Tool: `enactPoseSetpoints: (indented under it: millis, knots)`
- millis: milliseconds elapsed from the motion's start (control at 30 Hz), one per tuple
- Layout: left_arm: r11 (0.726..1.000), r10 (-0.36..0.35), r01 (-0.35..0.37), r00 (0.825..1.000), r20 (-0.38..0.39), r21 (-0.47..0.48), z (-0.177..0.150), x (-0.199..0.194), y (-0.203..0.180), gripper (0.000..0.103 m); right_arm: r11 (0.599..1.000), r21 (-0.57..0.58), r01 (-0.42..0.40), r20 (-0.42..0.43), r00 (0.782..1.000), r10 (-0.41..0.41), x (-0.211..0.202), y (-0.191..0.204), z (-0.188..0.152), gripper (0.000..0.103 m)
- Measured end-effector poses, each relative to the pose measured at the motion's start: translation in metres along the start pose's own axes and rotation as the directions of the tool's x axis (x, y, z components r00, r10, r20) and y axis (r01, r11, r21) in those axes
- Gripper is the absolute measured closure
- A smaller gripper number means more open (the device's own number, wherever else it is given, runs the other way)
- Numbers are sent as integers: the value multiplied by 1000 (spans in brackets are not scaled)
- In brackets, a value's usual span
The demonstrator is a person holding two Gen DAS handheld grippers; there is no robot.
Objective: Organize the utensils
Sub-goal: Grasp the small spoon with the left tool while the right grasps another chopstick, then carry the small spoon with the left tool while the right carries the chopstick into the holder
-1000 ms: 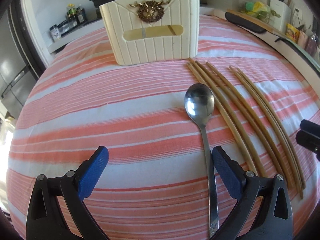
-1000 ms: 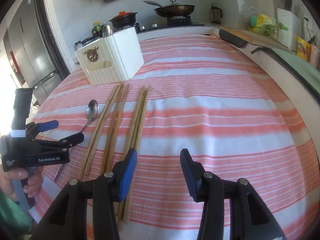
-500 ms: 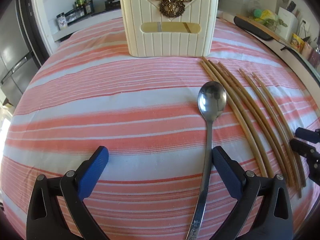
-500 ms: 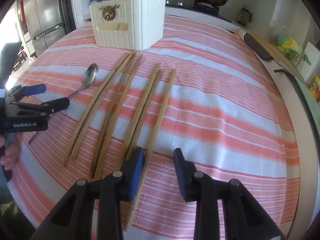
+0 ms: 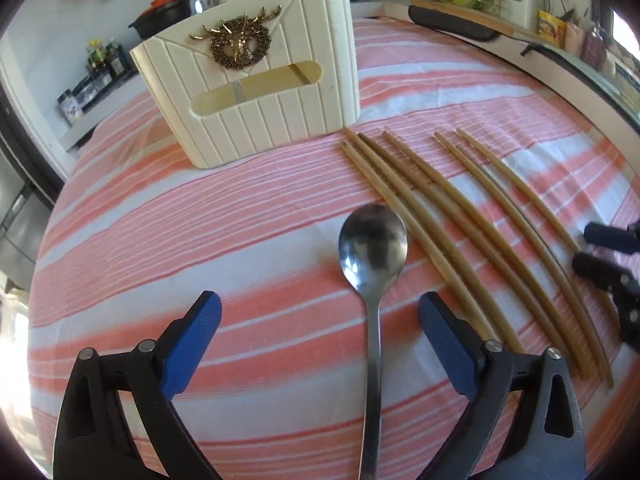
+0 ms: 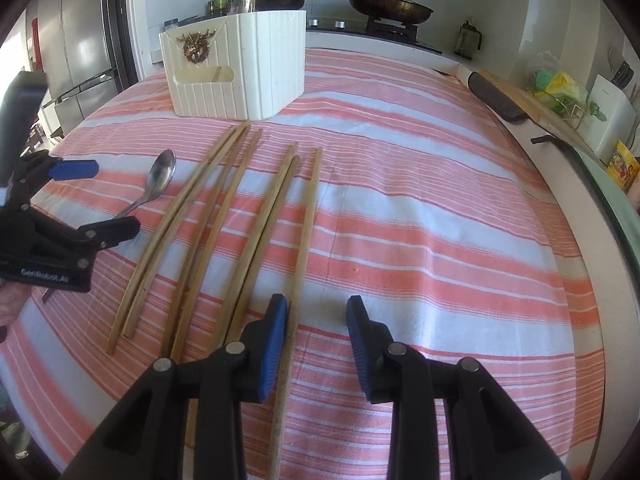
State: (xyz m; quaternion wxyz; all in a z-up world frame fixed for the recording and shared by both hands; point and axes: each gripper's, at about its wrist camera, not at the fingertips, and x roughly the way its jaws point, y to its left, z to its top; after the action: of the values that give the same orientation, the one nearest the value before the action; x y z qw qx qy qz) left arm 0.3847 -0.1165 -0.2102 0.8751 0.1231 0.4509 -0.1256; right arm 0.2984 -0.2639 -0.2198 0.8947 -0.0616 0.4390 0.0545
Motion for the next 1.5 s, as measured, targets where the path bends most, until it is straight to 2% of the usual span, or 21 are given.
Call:
enactPoseSetpoints:
  millis: [67, 100, 167, 200, 267, 533, 633, 700, 767, 867, 1000, 1100, 1233, 1333, 1400, 1433, 1500]
  knots:
    - [996, -62, 61, 998, -13, -69, 6, 5, 7, 35, 1000, 1, -3, 5, 1000, 3, -1, -1, -2, 72]
    - [994, -68, 68, 998, -3, -88, 7, 6, 8, 40, 1000, 1, -3, 6, 1000, 3, 0, -2, -2, 72]
    - [996, -52, 53, 998, 17, -65, 6, 3, 6, 71, 1000, 6, -4, 8, 1000, 4, -1, -2, -2, 72]
    - [998, -49, 50, 999, 20, -48, 3, 0, 5, 72, 1000, 13, -3, 9, 1000, 3, -1, -2, -2, 72]
    - [998, -50, 50, 999, 21, -28, -4, -5, 7, 83, 1000, 24, 0, 12, 1000, -1, -3, -2, -4, 72]
    - [998, -59, 59, 998, 2, 23, -31, -19, 39, 84, 1000, -20, 3, -20, 1000, -3, -10, -1, -8, 74]
    - [998, -55, 55, 998, -9, 37, -35, -20, 50, 79, 999, -42, 6, -34, 999, -8, -10, 0, -8, 74]
    - [998, -60, 60, 998, -16, 17, -38, -24, 54, 70, 999, -46, 8, -43, 999, -10, -11, 0, -8, 73]
    - [998, -66, 66, 998, -17, -10, -45, -28, 57, 49, 999, -51, 9, -54, 998, -12, -11, 1, -7, 73]
    - [996, -80, 80, 997, -14, -31, -60, -37, 53, 33, 998, -58, 7, -72, 997, -11, -12, 2, -6, 73]
    - [1000, 13, -13, 1000, 10, -21, -75, -46, 41, 31, 996, -89, 13, -80, 997, -20, -13, 5, -6, 73]
    - [998, 39, -38, 999, 3, -51, -81, -50, 52, 33, 994, -111, 14, -92, 995, -24, -14, 6, -5, 73]
    - [997, 32, -33, 999, -18, -66, -84, -52, 67, 32, 993, -117, 1, -115, 993, -15, -15, 6, -5, 73]
    - [999, 19, -21, 999, -32, -40, -78, -50, 68, 32, 993, -116, -21, -149, 989, 3, -11, 3, 1, 73]
    - [1000, -7, 6, 999, -42, -21, -70, -48, 65, 27, 993, -109, -48, -186, 982, 27, -6, 1, 8, 73]
    - [1000, -21, 20, 999, -47, -9, -65, -46, 61, 21, 992, -107, -61, -205, 978, 38, -3, 0, 12, 73]
    - [1000, 3, -2, 999, -45, 21, -55, -38, 55, 20, 991, -108, -84, -239, 969, 57, 4, -1, 22, 73]
